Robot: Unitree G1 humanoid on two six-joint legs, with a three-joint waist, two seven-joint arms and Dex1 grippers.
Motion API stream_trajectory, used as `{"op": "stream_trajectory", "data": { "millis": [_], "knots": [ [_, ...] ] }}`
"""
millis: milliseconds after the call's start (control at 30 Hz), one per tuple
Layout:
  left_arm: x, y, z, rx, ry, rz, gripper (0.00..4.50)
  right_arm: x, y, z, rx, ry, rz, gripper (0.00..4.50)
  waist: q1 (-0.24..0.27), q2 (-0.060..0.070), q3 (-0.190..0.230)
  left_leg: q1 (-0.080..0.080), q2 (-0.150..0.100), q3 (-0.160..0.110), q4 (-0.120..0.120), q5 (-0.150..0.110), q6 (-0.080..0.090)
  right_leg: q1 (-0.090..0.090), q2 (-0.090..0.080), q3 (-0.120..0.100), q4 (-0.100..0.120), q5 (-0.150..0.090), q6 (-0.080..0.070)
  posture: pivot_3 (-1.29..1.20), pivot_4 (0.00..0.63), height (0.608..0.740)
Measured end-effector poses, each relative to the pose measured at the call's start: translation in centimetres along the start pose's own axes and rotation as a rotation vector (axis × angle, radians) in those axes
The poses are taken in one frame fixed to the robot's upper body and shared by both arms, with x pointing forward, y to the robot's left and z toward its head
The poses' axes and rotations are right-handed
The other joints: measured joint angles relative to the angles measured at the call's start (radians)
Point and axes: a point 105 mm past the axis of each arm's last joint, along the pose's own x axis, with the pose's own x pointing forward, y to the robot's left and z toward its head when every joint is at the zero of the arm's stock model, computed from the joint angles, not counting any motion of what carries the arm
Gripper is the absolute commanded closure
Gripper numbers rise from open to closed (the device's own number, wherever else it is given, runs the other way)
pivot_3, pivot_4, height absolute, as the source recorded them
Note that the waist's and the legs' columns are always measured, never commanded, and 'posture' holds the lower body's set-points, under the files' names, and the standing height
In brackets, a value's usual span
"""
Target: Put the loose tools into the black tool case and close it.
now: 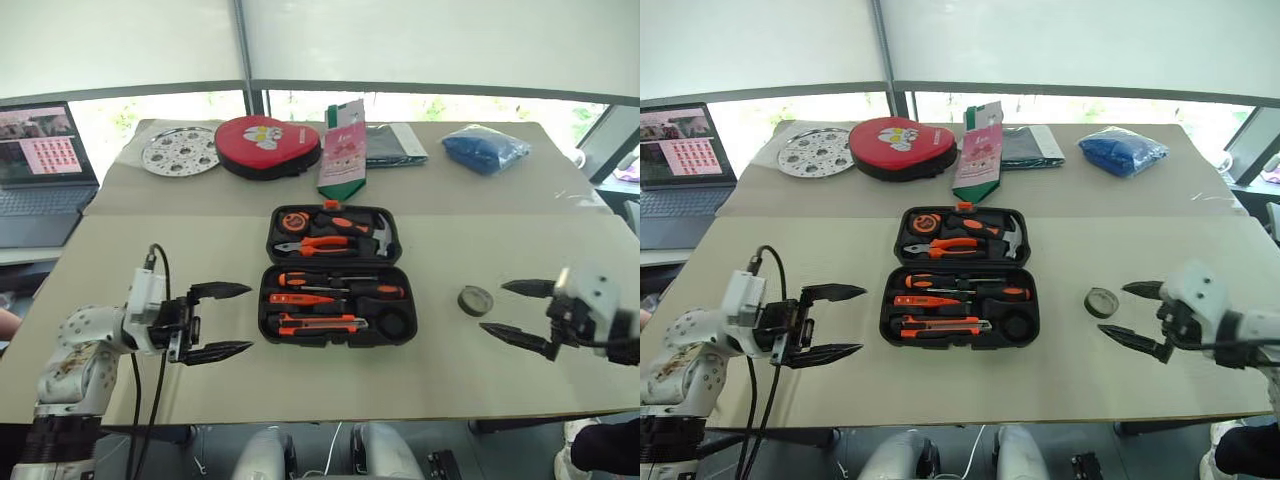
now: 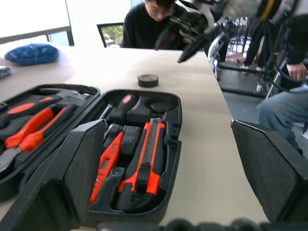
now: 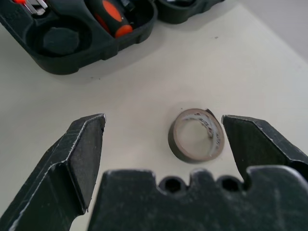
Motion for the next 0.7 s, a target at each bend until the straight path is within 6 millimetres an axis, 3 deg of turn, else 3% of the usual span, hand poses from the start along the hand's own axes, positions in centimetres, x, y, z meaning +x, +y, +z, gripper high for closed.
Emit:
{"op": "stream_trajectory", "data": {
  "millis": [67,167,367,533,633,700],
  "knots": [
    [0.2,0.0,0.1,0.005,-0.001,0.002,0.03,1.1,0.1,-0.4,0.016,0.059,0.025,0.0,0.002,0.0,0.0,-0.002,0.0,0.0,0.0,0.0,0.0,-0.001,-0.001,-0.001,-0.001,0.0,0.0,0.0,0.15,0.74],
    [0.9,-0.1,0.4,0.02,-0.013,-0.008,0.0,2.2,-0.4,-1.1,0.009,0.119,0.034,0.71,-0.001,0.0,0.0,-0.003,-0.002,0.0,0.001,0.0,0.001,-0.001,-0.002,-0.001,-0.002,0.0,0.001,0.0,0.15,0.74],
    [2.0,-0.3,1.3,0.05,-0.037,-0.025,0.0,3.8,-1.8,-3.0,-0.003,0.226,0.022,2.81,-0.003,0.0,0.0,-0.004,-0.002,0.0,0.0,0.0,0.0,-0.001,-0.001,-0.001,-0.003,0.0,0.002,0.0,0.15,0.74],
    [2.1,-0.4,1.4,0.042,-0.051,-0.026,0.0,4.1,-2.1,-2.8,-0.019,0.245,0.035,4.44,-0.004,0.0,0.0,-0.003,-0.001,0.0,0.0,0.0,-0.001,-0.001,-0.001,-0.001,-0.003,0.0,0.002,0.0,0.15,0.74],
    [2.1,-0.5,1.4,0.044,-0.058,-0.034,0.0,4.4,-2.2,-2.6,-0.027,0.227,0.046,4.44,-0.004,0.0,0.0,-0.003,-0.001,0.0,0.0,0.001,-0.001,-0.001,-0.001,-0.001,-0.003,0.0,0.002,0.0,0.15,0.74],
    [1.8,-0.7,1.2,0.049,-0.06,-0.04,0.0,4.5,-1.0,-1.0,-0.048,0.148,0.147,4.44,-0.005,0.002,0.002,-0.003,-0.001,0.001,0.0,0.0,-0.001,-0.002,-0.001,-0.001,-0.003,0.0,0.002,0.0,0.15,0.74]
  ]
}}
